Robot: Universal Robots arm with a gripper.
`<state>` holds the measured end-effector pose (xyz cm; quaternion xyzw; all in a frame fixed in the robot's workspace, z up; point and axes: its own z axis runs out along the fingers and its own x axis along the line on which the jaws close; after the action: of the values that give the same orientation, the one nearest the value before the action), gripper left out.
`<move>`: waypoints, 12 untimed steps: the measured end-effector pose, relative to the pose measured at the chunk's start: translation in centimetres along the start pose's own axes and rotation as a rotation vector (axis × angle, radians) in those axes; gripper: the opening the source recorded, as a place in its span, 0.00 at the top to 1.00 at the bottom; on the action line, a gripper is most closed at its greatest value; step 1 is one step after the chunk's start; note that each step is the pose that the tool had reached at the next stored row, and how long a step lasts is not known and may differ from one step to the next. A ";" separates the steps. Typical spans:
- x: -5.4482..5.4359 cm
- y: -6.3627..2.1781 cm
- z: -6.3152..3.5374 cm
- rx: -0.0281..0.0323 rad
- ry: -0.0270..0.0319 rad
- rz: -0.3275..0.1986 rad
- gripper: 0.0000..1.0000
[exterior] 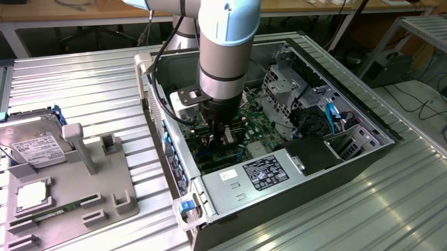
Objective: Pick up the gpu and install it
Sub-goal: 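Insert the gpu into the slot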
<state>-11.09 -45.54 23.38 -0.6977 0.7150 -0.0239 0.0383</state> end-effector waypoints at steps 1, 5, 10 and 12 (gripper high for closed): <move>0.0 0.00 0.00 0.0000 0.0000 0.000 0.65; 0.0 -0.04 -0.26 -0.0061 0.0001 0.000 0.65; 0.0 -0.37 -0.60 -0.0535 0.0011 0.001 0.65; 0.0 -0.57 -0.58 -0.0679 0.0015 0.001 0.65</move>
<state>-10.57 -45.54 24.01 -0.6981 0.7158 -0.0001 0.0141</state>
